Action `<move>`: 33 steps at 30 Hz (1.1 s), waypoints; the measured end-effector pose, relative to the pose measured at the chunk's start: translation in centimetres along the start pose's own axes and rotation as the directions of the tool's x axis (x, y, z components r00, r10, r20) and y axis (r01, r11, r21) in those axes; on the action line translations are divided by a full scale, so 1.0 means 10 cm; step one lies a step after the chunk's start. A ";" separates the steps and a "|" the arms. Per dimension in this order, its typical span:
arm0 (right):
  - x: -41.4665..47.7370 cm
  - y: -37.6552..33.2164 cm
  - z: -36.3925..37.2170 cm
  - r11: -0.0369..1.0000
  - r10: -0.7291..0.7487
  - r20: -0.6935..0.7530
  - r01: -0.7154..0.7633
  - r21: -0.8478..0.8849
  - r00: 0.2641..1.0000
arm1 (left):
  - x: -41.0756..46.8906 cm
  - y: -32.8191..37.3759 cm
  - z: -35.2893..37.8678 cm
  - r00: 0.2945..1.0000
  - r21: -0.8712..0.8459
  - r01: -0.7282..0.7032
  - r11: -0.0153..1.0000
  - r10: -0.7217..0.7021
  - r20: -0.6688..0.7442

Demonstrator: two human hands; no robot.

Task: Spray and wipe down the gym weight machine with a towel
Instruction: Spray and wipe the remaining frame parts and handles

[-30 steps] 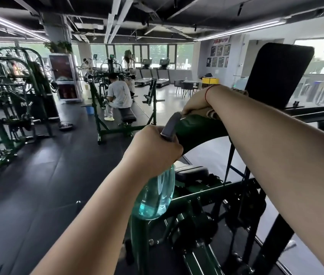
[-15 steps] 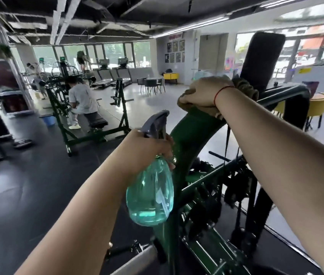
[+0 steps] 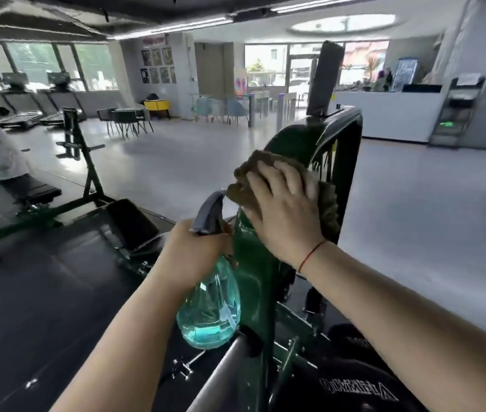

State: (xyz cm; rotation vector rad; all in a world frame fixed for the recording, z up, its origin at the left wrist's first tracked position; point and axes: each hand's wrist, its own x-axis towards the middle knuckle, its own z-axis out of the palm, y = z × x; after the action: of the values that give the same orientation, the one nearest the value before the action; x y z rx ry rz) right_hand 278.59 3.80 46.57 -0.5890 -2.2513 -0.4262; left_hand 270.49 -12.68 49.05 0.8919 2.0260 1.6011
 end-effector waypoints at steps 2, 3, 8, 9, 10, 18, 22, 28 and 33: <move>-0.30 -0.11 0.09 0.983 -0.172 0.074 0.175 -0.047 0.982 | 0.01 -0.08 -0.06 0.999 0.021 -0.003 1.000 0.002 0.040; -0.34 -0.08 0.11 0.968 -0.236 0.109 0.243 -0.061 0.966 | 0.01 -0.11 -0.10 0.998 0.029 -0.004 1.000 0.002 0.066; 0.30 0.11 -0.02 0.991 -0.136 0.084 0.135 0.012 0.987 | 0.02 -0.25 -0.21 0.998 0.069 -0.030 0.997 0.026 0.060; 0.48 0.12 -0.06 0.998 -0.065 0.102 0.063 0.022 0.993 | 0.02 -0.26 -0.22 0.997 0.073 -0.040 0.997 0.035 0.062; 0.67 0.14 -0.09 1.000 0.018 0.140 -0.021 0.021 0.990 | 0.01 -0.24 -0.23 0.997 0.071 -0.046 0.996 0.042 0.067; 1.31 0.34 -0.11 0.942 0.332 0.213 -0.337 -0.016 0.919 | -0.07 -0.11 -0.14 0.992 0.029 -0.036 0.999 0.032 0.125; 0.74 0.15 -0.06 0.966 0.258 -0.002 -0.258 -0.002 0.966 | -0.11 -0.09 -0.14 0.992 0.027 -0.026 0.999 0.023 0.126; -0.26 -0.12 0.26 0.958 0.233 -0.212 -0.186 0.218 0.949 | -0.05 -0.07 -0.10 0.988 -0.011 -0.019 1.000 0.021 0.155; 0.14 -0.05 0.17 0.894 0.389 -0.203 -0.314 0.320 0.898 | -0.01 -0.05 -0.05 0.978 0.027 -0.058 0.998 0.051 0.200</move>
State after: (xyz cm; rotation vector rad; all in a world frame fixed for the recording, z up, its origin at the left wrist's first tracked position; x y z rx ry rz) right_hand 276.46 4.52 46.44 -0.7295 -1.8526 0.0050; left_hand 270.11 -13.15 48.71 1.0834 1.9087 1.4462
